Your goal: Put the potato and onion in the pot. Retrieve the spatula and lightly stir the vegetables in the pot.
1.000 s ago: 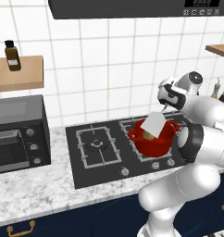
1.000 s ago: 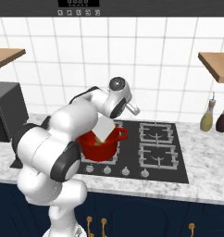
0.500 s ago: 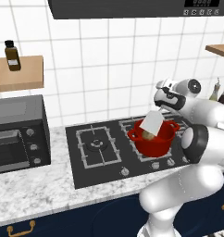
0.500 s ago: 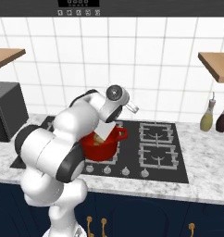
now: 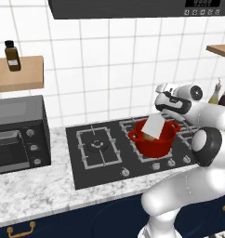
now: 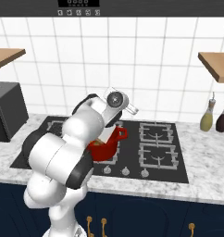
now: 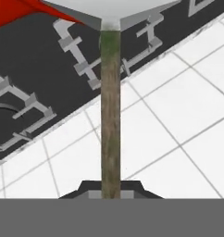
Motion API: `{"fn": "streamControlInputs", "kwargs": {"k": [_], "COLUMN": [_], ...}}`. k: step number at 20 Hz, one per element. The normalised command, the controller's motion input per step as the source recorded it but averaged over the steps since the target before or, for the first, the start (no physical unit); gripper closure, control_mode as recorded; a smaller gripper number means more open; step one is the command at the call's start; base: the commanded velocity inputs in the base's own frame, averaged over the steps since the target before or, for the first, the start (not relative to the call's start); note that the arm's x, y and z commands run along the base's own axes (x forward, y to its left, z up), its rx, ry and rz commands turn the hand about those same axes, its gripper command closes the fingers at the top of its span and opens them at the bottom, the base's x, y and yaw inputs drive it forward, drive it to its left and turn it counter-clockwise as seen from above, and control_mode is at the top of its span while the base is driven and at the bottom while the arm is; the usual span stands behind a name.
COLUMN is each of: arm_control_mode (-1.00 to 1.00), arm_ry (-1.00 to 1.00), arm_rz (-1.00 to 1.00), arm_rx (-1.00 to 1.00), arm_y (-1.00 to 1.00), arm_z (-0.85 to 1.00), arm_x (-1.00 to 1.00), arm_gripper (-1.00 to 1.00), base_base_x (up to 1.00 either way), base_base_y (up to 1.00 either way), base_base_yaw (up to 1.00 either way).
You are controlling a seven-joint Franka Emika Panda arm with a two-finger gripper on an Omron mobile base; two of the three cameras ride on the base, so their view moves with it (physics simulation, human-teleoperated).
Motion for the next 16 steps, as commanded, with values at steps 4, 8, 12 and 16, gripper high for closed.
{"fn": "streamControlInputs", "kwargs": {"k": [4, 8, 12, 16], "arm_control_mode": [-1.0, -1.0, -1.0, -1.0], "arm_ry": [-0.04, -0.02, 0.01, 0.13], "arm_rz": [0.06, 0.14, 0.22, 0.14], "arm_rx": [-0.12, -0.1, -0.18, -0.1], "arm_y": [0.0, 0.0, 0.03, 0.15], "arm_z": [-0.04, 0.33, 0.3, -0.06], "arm_x": [-0.03, -0.18, 0.0, 0.0], "arm_gripper": [1.0, 1.0, 1.0, 1.0], "base_base_x": [0.0, 0.0, 0.0, 0.0], "base_base_y": [0.0, 0.0, 0.0, 0.0], "base_base_yaw": [0.0, 0.0, 0.0, 0.0]}}
